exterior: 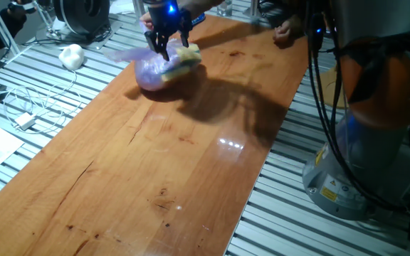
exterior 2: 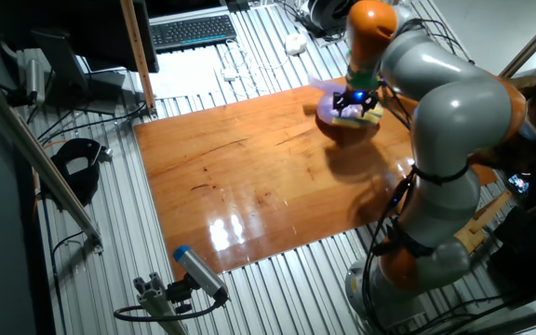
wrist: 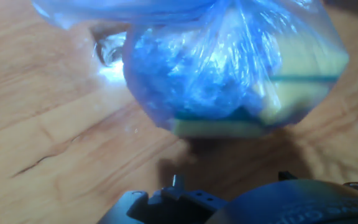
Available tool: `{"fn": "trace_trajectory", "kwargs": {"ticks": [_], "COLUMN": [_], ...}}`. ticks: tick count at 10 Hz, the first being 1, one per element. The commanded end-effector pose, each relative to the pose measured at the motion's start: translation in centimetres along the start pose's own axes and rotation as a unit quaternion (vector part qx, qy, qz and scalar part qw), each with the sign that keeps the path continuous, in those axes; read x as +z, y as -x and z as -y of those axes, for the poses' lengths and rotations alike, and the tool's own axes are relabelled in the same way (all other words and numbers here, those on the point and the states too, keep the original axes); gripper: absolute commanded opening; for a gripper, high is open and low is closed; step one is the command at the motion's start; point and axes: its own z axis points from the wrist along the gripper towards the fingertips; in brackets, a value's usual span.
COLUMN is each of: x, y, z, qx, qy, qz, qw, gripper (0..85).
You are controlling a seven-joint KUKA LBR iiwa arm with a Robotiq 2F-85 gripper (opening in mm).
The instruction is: Pick up a bag of things
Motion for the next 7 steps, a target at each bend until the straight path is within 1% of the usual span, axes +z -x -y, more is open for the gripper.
{"fn": "trace_trajectory", "kwargs": {"ticks": [1, 4, 5, 6, 7], "x": [0.0, 0.4, 0.2, 0.0, -0.1], "y": [0.8, 2.3, 3.0, 3.4, 3.5], "z": [0.9, 1.3, 1.8, 2.2, 2.3], "qx": [-0.006, -0.015, -0.022, -0.027, -0.029], "qy": [-0.001, -0.001, 0.0, 0.005, 0.002], "qz": [0.001, 0.01, 0.007, 0.0, 0.002], "qw": [1.0, 0.9998, 0.9997, 0.9996, 0.9996], "gripper": [68.0, 68.0, 68.0, 68.0, 68.0]}}
